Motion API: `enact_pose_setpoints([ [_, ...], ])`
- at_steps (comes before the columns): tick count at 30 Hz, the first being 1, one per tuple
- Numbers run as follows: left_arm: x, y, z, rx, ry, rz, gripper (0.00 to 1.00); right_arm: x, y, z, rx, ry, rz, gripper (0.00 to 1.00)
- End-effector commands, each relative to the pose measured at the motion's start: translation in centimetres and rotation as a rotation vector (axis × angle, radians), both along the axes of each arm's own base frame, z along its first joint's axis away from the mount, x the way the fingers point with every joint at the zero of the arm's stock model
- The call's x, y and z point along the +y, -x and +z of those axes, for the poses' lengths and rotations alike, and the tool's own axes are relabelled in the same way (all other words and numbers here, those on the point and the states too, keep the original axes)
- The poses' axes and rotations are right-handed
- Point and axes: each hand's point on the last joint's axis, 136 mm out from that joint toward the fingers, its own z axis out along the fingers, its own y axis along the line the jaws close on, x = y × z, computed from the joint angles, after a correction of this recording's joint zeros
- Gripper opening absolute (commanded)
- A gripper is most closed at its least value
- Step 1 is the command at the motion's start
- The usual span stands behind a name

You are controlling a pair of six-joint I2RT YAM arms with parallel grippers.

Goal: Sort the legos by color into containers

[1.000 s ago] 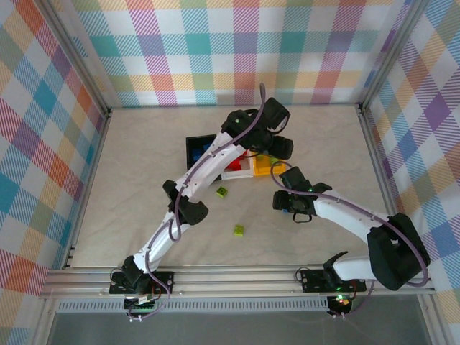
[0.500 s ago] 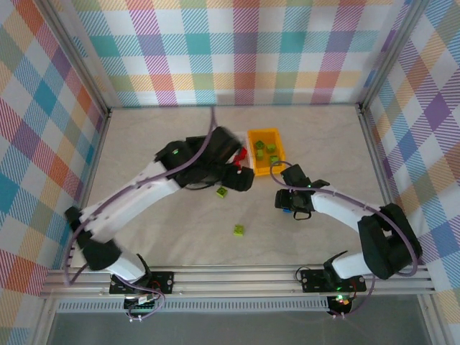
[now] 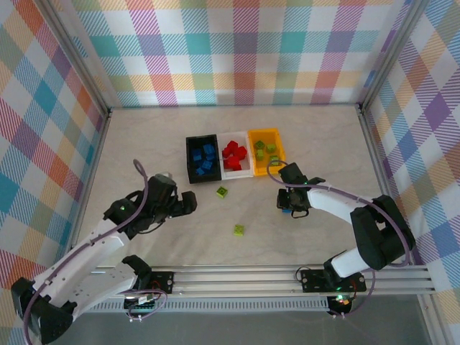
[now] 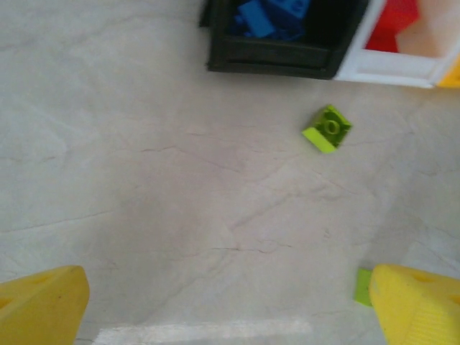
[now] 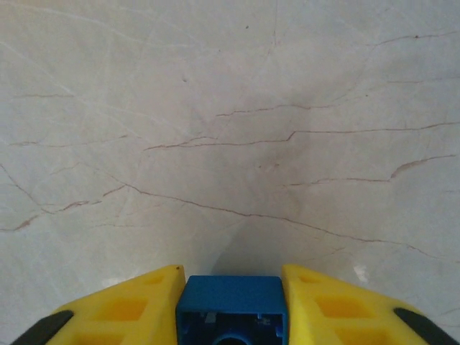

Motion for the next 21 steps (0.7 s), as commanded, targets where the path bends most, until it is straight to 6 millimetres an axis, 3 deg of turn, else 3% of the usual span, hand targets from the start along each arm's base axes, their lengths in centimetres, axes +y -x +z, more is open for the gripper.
enact_pose_setpoints([
  [1,0.9,-0.4,-0.1,-0.042,0.082,0.077,1.0,1.2,-0.3,1.4,-0.027,-0.057,0.048,0.33],
  [4,1.7,0.0,-1.0,-0.037,0.119,0.105,1.0,3.2,-0.5,3.6,-0.075,-0.124,0.107,0.31],
  [6,1.7,0.2,-1.4,-0.034,0.144,0.105,1.0,5.9,-0.9,6.2,-0.124,-0.19,0.178,0.32],
  [12,0.6,0.2,-2.4,-0.001,0.198,0.076,1.0,16.4,-3.2,12.0,-0.211,-0.341,0.397,0.34],
  [17,0.2,0.7,-3.6,0.041,0.213,0.062,1.0,23.3,-6.8,13.6,-0.247,-0.375,0.491,0.35],
  [21,0.0,1.3,-4.2,0.067,0.22,0.04,1.0,26.5,-10.4,13.4,-0.252,-0.355,0.496,0.35],
])
